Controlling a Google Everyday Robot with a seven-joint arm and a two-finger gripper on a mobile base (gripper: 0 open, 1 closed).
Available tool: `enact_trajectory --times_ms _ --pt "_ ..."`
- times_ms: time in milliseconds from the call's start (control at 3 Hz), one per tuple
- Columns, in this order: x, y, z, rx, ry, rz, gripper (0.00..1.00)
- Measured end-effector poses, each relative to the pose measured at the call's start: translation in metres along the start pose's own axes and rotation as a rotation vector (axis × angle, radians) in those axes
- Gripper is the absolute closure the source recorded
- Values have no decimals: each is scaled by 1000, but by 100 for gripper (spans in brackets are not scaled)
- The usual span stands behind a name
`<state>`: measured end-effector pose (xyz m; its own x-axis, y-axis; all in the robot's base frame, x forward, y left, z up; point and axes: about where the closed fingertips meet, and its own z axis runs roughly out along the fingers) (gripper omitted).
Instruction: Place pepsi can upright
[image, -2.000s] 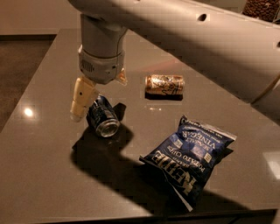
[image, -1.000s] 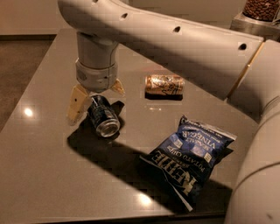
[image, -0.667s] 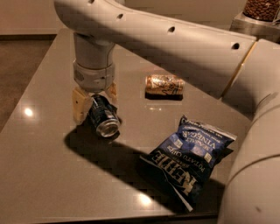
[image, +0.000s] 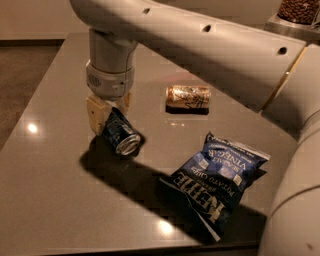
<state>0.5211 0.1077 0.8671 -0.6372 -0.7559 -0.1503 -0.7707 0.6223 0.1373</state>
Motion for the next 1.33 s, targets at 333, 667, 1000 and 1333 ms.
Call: enact_trajectory --times_ms 333,667,1000,1333 --pt "-6 -6 -28 -56 -90 -65 99" --pt "-12 -9 -53 -128 -245 -137 100" --pt "-16 -17 -68 -161 -366 -162 100" --pt "-15 -28 -79 -166 -491 -181 100"
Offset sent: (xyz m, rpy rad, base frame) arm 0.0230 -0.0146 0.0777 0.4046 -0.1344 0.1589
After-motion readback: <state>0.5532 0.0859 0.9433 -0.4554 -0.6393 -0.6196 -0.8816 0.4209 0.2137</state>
